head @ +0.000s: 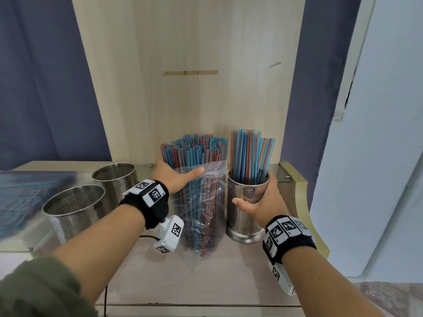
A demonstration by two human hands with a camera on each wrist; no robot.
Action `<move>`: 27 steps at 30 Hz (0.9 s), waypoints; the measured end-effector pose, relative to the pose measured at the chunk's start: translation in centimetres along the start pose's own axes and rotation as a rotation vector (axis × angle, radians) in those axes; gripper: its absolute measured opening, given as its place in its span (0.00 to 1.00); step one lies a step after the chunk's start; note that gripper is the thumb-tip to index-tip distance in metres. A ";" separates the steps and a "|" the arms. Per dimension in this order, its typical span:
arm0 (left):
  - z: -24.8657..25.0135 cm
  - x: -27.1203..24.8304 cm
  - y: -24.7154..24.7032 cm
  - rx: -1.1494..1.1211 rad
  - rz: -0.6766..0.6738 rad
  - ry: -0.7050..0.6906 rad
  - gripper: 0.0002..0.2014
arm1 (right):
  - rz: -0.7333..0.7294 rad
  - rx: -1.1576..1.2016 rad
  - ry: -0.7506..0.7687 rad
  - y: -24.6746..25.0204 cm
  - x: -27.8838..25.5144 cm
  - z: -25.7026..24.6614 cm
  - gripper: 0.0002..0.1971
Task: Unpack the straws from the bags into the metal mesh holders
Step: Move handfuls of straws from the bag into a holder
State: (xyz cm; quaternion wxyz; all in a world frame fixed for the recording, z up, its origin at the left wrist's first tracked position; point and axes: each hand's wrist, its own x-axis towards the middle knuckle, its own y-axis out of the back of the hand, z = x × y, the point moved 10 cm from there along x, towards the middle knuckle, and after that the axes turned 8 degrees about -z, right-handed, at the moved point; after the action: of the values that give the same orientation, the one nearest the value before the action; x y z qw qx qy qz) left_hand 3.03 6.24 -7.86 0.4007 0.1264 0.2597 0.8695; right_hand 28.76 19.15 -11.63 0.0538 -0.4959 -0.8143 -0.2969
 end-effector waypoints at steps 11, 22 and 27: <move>1.3 -0.1 -1.7 -0.080 -0.063 -0.260 0.66 | 0.015 -0.014 -0.002 0.1 -0.2 -0.4 0.54; 0.9 -0.2 -0.7 -0.076 0.103 -0.268 0.61 | 0.020 -0.025 0.004 0.2 0.0 -0.2 0.55; 1.2 -0.6 -0.7 -0.099 0.170 -0.304 0.59 | 0.023 -0.028 0.000 0.1 -0.1 -0.1 0.55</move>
State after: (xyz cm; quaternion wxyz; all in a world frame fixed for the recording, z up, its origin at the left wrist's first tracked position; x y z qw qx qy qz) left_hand 4.33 6.58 -7.28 0.3660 0.2579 0.1416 0.8829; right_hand 28.86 19.10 -11.53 0.0502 -0.5062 -0.8042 -0.3074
